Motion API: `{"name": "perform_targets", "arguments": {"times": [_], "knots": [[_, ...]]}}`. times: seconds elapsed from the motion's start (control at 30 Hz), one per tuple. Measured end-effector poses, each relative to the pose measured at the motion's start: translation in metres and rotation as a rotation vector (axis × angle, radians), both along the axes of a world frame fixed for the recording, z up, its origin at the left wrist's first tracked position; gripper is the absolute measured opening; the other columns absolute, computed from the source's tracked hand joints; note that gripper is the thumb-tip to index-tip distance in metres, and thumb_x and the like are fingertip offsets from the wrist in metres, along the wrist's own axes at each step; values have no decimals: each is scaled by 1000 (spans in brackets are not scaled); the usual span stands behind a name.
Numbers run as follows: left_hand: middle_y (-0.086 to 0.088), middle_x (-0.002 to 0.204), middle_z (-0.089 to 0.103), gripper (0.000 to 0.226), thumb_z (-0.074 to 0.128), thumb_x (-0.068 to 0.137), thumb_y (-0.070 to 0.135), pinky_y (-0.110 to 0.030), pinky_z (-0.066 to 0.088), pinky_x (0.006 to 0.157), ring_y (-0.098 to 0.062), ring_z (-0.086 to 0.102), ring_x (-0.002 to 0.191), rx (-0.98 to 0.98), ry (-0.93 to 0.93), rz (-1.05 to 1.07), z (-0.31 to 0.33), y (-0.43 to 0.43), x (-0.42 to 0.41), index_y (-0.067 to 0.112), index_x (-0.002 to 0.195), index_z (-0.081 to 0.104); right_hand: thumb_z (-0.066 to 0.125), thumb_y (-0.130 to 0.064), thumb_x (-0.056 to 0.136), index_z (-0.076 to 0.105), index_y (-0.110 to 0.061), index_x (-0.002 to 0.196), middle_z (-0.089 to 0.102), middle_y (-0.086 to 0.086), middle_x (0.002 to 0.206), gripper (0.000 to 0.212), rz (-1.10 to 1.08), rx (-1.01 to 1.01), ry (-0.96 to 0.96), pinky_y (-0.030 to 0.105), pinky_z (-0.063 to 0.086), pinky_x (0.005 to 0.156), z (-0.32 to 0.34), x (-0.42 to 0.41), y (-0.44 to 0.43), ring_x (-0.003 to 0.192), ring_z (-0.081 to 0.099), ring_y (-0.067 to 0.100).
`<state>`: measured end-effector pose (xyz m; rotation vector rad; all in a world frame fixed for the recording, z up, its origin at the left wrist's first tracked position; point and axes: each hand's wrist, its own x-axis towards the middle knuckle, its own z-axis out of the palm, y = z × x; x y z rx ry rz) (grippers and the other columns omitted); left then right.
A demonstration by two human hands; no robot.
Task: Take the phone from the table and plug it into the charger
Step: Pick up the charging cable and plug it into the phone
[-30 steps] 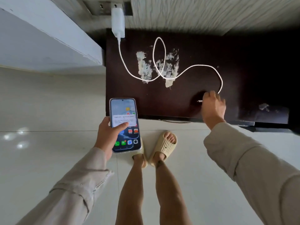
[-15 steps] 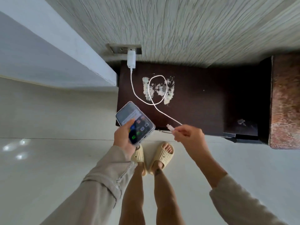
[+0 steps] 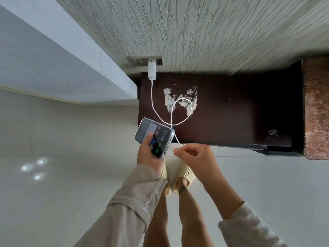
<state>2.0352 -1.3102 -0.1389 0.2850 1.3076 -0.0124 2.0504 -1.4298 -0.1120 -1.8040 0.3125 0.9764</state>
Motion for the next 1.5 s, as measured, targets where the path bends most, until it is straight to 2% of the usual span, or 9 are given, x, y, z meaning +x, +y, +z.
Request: {"name": "perform_targets", "arguments": {"times": [0.13, 0.33, 0.57, 0.73, 0.9, 1.03, 1.13, 1.23, 1.5], "knots": [[-10, 117, 55, 41, 38, 96, 17, -36, 47, 77, -20, 58, 86, 64, -17, -63, -4, 0, -5, 13, 137, 39, 66, -25, 77, 53, -28, 42, 47, -15, 30, 37, 106, -122, -103, 9, 28, 37, -2, 1, 0, 33, 41, 0], [-4, 93, 61, 37, 37, 97, 18, -35, 46, 73, -20, 59, 82, 115, -43, -74, -4, -6, -2, 17, 134, 40, 66, -24, 78, 55, -28, 46, 50, -18, 32, 34, 96, -119, -98, 10, 31, 42, -6, 6, -3, 35, 43, -1], [-16, 146, 41, 47, 36, 97, 20, -46, 39, 100, -31, 52, 119, 112, -57, -115, -4, -13, -4, 16, 144, 30, 66, -20, 79, 51, -28, 46, 50, -22, 33, 37, 130, -127, -135, 4, 31, 37, -8, 5, -7, 35, 45, -5], [-16, 148, 39, 46, 35, 97, 21, -47, 33, 106, -35, 39, 135, 72, 34, -109, -6, -15, -13, 16, 143, 31, 65, -20, 80, 48, -28, 45, 47, -21, 30, 40, 236, -139, -145, 3, 33, 37, -11, 4, -8, 34, 44, -7], [-17, 147, 41, 47, 35, 97, 19, -50, 35, 104, -37, 41, 133, 109, 53, -157, -9, -8, -12, 16, 143, 30, 67, -27, 79, 57, -26, 55, 39, -7, 39, 26, 324, -115, -242, 4, 35, 46, -19, 0, -12, 42, 46, -6], [-19, 142, 47, 46, 44, 94, 14, -45, 47, 88, -35, 53, 113, 158, 24, -198, -11, 1, 0, 14, 140, 38, 72, -23, 74, 74, -15, 87, 65, 1, 61, 15, 600, -127, -411, 7, 33, 55, -33, -1, -32, 55, 49, 5], [-19, 132, 55, 43, 51, 91, 12, -44, 49, 86, -34, 57, 102, 228, 53, -269, -17, 11, 11, 11, 134, 45, 79, -4, 63, 74, -8, 67, 69, 6, 59, 8, 634, -300, -637, 25, 38, 65, -54, -3, -54, 58, 56, 16], [-19, 116, 59, 37, 54, 88, 7, -46, 49, 88, -35, 59, 94, 277, 52, -342, -26, 17, 23, 8, 125, 52, 76, -3, 62, 73, -4, 63, 69, 12, 69, 3, 477, -479, -754, 25, 28, 76, -79, 4, -71, 77, 52, 19], [-15, 106, 62, 34, 61, 82, 3, -39, 53, 79, -25, 63, 77, 336, 44, -578, -85, 2, 44, 6, 115, 54, 71, 3, 71, 76, -1, 78, 71, 16, 73, 10, 506, -524, -666, 24, 40, 66, -132, 44, -78, 67, 65, 33]]}}
